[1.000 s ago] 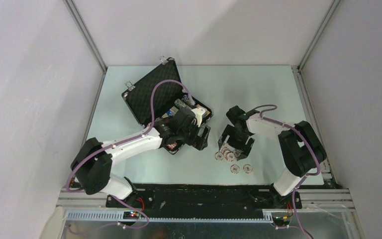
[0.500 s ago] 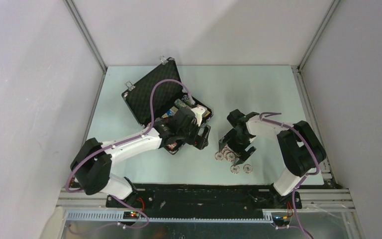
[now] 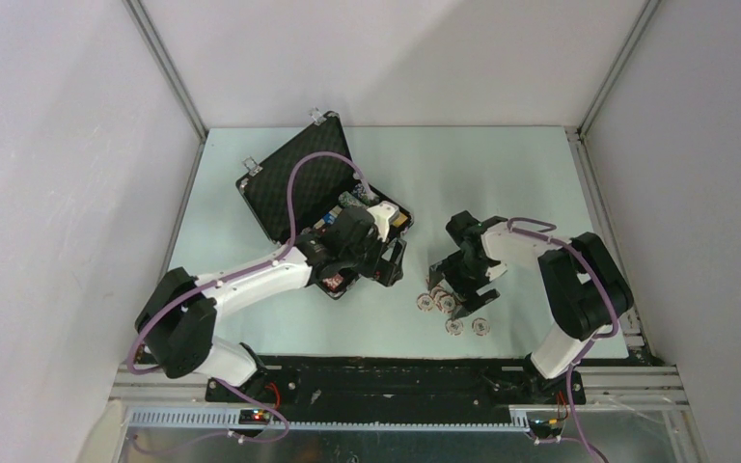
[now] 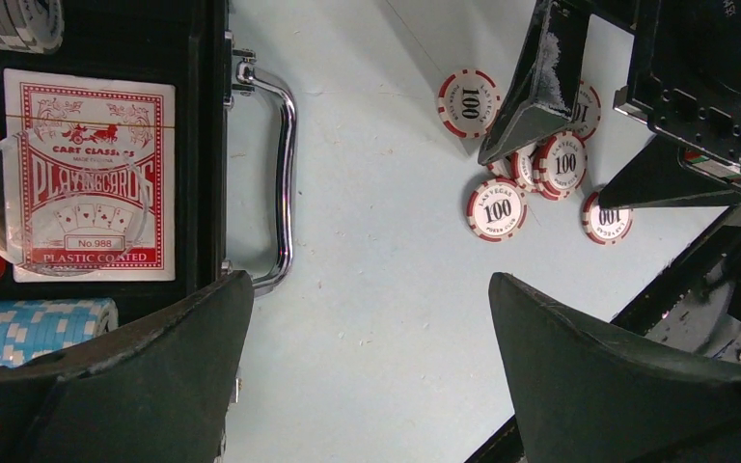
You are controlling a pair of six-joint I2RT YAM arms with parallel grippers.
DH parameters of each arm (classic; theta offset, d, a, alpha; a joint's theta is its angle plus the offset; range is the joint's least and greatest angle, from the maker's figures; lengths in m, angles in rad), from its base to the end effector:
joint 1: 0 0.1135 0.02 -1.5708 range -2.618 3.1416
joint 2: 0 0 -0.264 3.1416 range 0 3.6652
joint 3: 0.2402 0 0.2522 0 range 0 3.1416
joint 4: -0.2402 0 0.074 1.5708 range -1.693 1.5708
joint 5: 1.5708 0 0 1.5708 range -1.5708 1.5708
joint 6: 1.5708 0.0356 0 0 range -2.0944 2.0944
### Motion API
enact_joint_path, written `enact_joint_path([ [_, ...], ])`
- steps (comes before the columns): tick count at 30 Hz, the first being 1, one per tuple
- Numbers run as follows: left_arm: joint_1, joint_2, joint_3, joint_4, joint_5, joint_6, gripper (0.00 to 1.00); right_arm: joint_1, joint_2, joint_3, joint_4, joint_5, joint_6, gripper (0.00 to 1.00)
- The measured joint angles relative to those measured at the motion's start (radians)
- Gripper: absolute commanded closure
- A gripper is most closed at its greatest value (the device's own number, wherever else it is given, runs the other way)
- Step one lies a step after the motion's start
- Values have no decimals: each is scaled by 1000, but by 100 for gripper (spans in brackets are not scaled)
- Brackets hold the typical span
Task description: Pack up texas hold em set
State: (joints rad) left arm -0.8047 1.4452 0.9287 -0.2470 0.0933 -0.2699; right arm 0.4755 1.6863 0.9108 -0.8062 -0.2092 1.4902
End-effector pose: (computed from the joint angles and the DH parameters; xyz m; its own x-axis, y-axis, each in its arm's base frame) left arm 0.2116 -0.2247 0.2309 -0.6658 0.3091 -0.6791 0.6087 0.7514 -0.2547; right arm 0.2332 0.1284 0.1383 -0.5159 0.8310 0.2079 0.8502 0.5264 0.0059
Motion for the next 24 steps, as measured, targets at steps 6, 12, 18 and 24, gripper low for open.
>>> enact_joint_path([
  [6,14,0,0,5,16,2,0,-1,7,2,0,-9,9,1],
  [12,28,0,0,13,24,8,0,-2,52,51,-26,-9,5,8],
  [18,40,0,0,25,33,9,0,-6,85,93,-37,-4,-6,22],
  [24,47,0,-14,35,43,9,0,-22,87,94,-48,-2,-34,34],
])
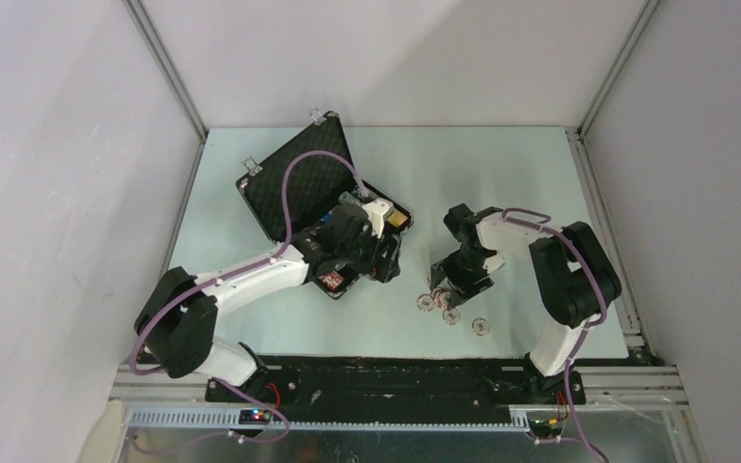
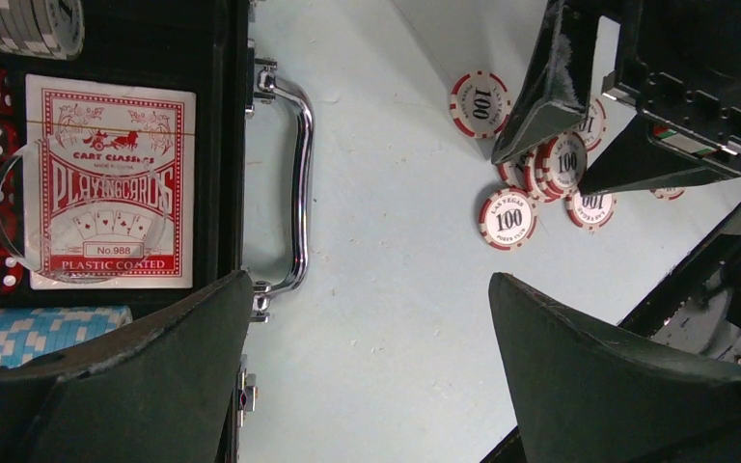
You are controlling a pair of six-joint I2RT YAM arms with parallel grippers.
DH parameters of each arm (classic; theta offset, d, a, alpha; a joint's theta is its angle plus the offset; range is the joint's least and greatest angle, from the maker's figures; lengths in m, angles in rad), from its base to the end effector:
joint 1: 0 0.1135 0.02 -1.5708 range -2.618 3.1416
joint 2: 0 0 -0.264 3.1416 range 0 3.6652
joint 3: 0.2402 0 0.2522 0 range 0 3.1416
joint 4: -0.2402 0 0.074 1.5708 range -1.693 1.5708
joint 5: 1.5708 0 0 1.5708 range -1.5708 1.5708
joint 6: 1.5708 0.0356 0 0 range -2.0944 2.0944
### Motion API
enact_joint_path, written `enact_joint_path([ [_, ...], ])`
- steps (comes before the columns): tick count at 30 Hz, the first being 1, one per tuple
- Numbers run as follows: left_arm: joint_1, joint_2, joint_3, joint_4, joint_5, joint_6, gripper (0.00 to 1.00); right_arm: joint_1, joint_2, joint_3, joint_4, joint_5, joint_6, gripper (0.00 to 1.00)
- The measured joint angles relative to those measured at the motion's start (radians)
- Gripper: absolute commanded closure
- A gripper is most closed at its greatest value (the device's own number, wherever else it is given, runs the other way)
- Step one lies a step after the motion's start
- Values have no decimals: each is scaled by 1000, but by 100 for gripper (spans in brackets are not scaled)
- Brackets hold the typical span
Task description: Pack up texas hold em set
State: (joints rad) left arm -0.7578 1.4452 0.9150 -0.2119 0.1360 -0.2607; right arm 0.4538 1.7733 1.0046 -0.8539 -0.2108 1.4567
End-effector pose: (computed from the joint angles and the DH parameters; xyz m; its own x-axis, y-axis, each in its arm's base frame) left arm 0.2212 -0.2160 0.2295 -0.6685 0.2810 -0.6885 0.6016 0.7487 -0.2785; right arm 0.2531 0.1317 0.1363 -0.5184 0.8281 0.2135 0.8441 0.5355 -0.0277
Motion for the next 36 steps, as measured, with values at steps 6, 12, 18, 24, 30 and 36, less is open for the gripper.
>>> enact_joint_path([
  [6,5,0,-5,1,1,0,0,-1,13,14,-16,2,-26,42],
  [12,6,0,-5,1,2,0,0,3,33,49,-31,19,-51,47],
  [18,8,0,-5,1,2,0,0,11,51,84,-24,35,-62,35],
  [24,8,0,-5,1,2,0,0,13,52,89,-11,39,-71,32],
  [30,8,0,-5,1,2,0,0,11,52,91,-8,42,-95,17],
  [36,8,0,-5,0,2,0,0,8,33,93,2,66,-153,4],
])
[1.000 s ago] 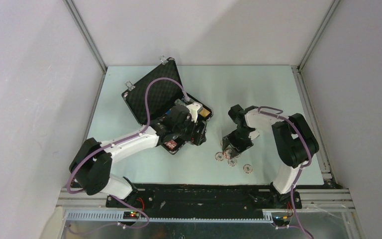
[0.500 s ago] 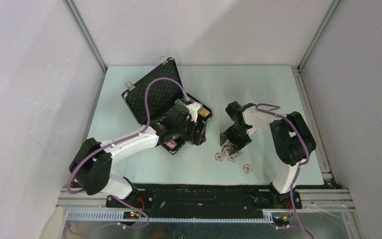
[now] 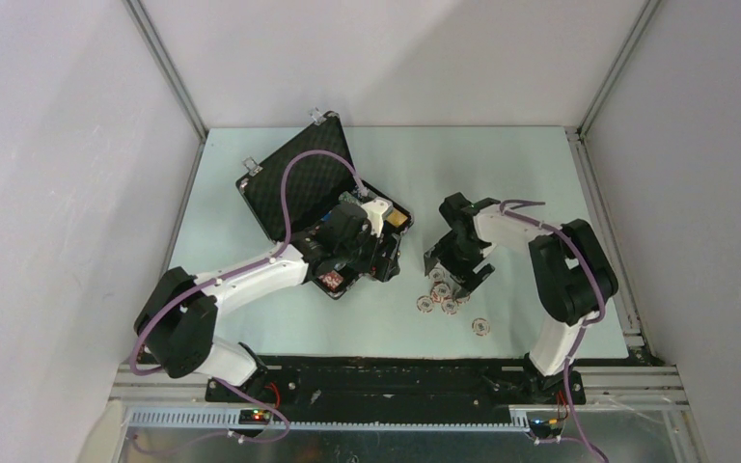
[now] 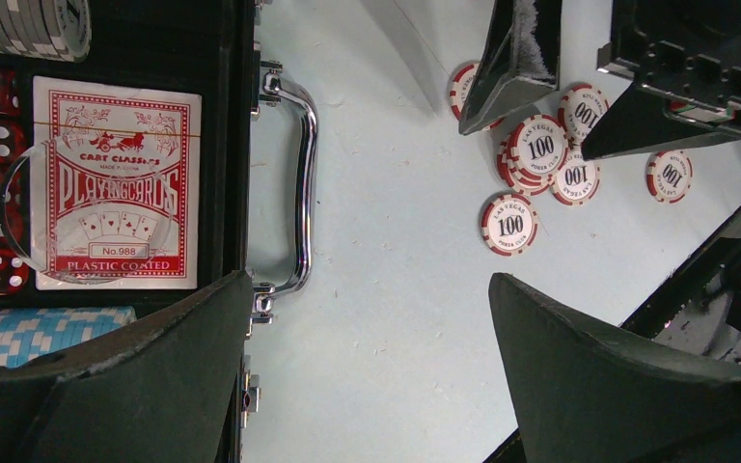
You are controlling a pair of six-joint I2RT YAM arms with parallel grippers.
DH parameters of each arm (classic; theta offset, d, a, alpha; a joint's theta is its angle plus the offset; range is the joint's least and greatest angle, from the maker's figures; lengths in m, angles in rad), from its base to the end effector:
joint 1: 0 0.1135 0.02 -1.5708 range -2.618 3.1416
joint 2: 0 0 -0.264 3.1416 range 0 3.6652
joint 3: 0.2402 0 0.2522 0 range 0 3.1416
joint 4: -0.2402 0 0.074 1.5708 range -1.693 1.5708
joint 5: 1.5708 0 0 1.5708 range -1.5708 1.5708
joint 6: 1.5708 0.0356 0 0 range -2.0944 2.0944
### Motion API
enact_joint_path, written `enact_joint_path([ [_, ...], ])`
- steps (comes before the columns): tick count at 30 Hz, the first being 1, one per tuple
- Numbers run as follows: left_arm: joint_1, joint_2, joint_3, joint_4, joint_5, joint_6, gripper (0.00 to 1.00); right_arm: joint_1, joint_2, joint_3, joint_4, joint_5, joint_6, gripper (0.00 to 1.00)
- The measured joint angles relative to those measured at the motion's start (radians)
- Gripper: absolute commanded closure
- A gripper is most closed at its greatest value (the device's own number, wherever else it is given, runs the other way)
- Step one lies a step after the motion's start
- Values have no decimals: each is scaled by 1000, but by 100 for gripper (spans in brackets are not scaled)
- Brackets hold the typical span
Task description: Pack up texas hold em set
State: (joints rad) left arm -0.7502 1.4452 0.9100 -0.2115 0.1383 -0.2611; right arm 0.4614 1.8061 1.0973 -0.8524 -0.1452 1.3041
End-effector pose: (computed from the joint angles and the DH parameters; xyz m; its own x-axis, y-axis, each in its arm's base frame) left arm 0.2223 -0.2139 0.2279 -0.6735 0.2782 -0.6849 0.5956 0.7529 -0.2799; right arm 0.2732 0.1416 0.1471 -0.6621 0.7368 0.1370 0.7473 0.6628 0.0474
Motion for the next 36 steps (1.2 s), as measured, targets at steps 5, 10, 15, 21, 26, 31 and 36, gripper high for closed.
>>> enact_joint_path([
  [5,0,0,0,0,0,0,0,-1,-51,0,-5,22,-32,0],
  [10,0,0,0,0,2,0,0,-1,-79,0,-18,34,-50,12],
  [15,0,0,0,0,5,0,0,-1,-78,-1,14,41,-79,18],
  [21,0,0,0,0,5,0,0,7,-42,-1,75,39,-105,18],
  [26,0,-6,0,-8,5,0,0,18,-16,-1,82,39,-118,17],
  [31,0,-20,-13,-8,5,0,0,21,-13,-1,84,39,-132,18],
  [36,0,-21,-17,-13,5,0,0,27,-4,-1,80,37,-135,18],
])
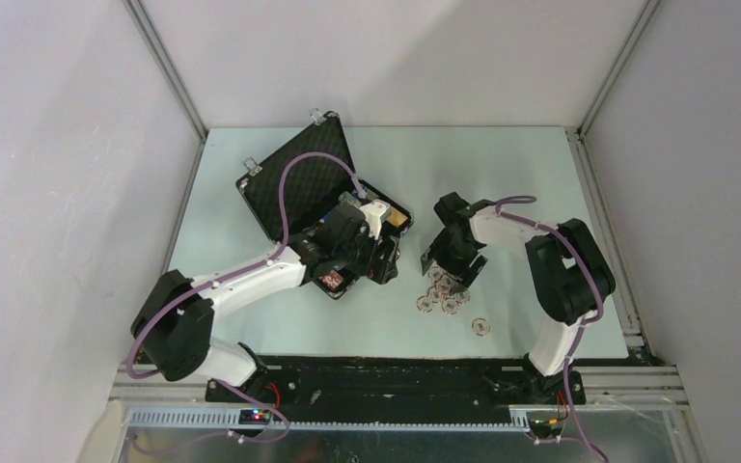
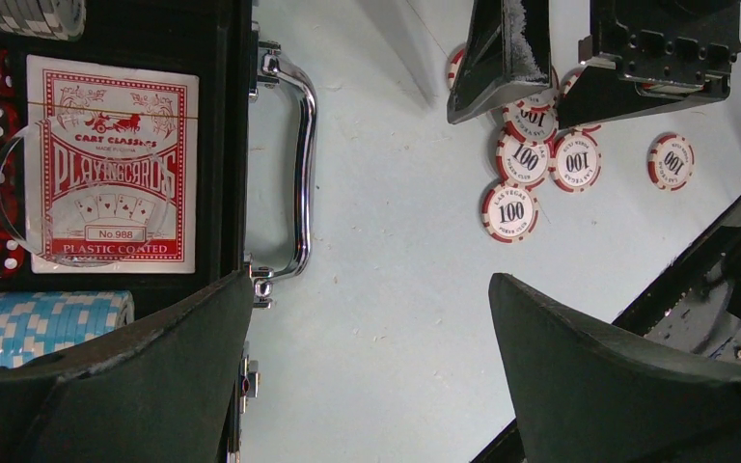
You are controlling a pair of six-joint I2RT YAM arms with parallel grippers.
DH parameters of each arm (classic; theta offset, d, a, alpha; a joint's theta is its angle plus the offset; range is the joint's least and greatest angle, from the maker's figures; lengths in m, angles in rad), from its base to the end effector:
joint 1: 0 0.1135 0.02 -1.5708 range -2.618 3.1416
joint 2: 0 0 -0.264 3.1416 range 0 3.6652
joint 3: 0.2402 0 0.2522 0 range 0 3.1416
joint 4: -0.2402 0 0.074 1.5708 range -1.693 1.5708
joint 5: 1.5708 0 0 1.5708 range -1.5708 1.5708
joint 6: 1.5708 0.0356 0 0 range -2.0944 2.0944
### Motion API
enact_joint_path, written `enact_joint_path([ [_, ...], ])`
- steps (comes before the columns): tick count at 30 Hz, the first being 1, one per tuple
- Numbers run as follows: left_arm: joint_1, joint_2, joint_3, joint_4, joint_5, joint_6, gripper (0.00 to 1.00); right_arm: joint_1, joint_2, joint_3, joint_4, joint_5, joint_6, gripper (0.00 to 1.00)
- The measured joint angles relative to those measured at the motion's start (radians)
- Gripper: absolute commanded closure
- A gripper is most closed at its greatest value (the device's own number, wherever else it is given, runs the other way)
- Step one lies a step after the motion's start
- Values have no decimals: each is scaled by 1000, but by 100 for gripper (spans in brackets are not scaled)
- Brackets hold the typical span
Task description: Pack up texas hold em set
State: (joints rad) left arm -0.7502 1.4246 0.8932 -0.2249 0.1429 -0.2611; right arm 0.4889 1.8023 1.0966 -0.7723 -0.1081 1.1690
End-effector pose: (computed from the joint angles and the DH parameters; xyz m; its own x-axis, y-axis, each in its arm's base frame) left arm 0.2179 -0.2100 0.2273 -0.6788 0.2833 -0.6775 0.5956 0.7521 -0.2822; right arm 0.2772 0.1518 0.1483 -0.7816 0.6206 0.0626 0.6230 0.7718 0.1273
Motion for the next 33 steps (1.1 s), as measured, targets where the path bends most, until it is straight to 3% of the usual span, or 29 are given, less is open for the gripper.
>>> enact_joint_path([
  [19,0,0,0,-1,0,0,0,22,18,-8,-40,-59,-8,33],
  [33,0,0,0,-1,0,-1,0,3,58,-1,-117,-111,7,31],
])
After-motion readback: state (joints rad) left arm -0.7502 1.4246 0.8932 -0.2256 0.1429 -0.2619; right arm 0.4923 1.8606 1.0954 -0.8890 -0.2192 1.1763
